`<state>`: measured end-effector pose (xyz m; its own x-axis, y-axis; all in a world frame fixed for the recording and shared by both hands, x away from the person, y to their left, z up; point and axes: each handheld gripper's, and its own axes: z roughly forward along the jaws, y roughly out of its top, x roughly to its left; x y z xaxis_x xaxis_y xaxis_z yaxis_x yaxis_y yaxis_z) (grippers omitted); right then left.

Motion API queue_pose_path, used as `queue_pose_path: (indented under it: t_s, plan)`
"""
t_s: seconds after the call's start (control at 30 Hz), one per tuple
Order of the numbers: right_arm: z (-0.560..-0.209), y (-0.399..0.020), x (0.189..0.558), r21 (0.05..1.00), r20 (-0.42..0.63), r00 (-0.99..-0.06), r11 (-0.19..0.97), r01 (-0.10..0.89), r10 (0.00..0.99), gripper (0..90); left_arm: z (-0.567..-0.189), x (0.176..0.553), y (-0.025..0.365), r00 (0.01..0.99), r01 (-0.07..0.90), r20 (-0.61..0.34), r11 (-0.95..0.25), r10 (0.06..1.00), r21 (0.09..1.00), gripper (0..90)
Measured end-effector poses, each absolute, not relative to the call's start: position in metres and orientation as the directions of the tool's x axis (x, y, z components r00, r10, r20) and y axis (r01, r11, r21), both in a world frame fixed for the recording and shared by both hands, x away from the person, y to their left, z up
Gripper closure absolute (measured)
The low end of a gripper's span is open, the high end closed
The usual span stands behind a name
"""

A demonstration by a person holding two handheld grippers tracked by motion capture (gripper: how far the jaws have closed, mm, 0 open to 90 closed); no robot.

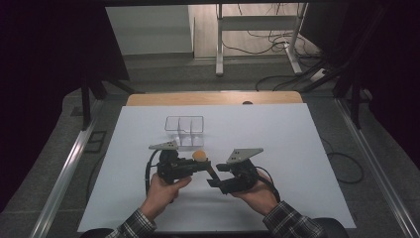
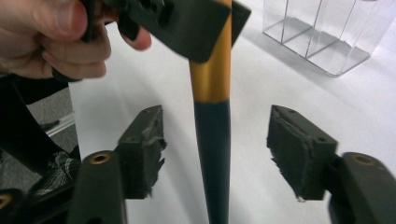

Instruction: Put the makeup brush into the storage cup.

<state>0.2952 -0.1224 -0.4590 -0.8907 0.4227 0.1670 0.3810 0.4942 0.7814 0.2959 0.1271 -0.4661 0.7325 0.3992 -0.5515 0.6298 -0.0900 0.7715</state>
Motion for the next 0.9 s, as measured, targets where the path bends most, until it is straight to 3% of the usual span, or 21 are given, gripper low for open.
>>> queue_pose_path:
  t_s: [0.3, 0.9]
  plan:
    - [-0.463, -0.123, 0.297, 0.764, 0.153, -0.894, 0.523, 0.378, 0.422, 26.1, -0.463, 0.296, 0.134, 0.735, 0.615, -0.531, -0.085, 0.423, 0.784, 73.1]
    - [-0.471, -0.135, 0.298, 0.734, 0.110, -0.886, 0.564, 0.378, 0.450, 20.8, -0.454, 0.294, 0.147, 0.738, 0.568, -0.450, -0.103, 0.502, 0.816, 73.1]
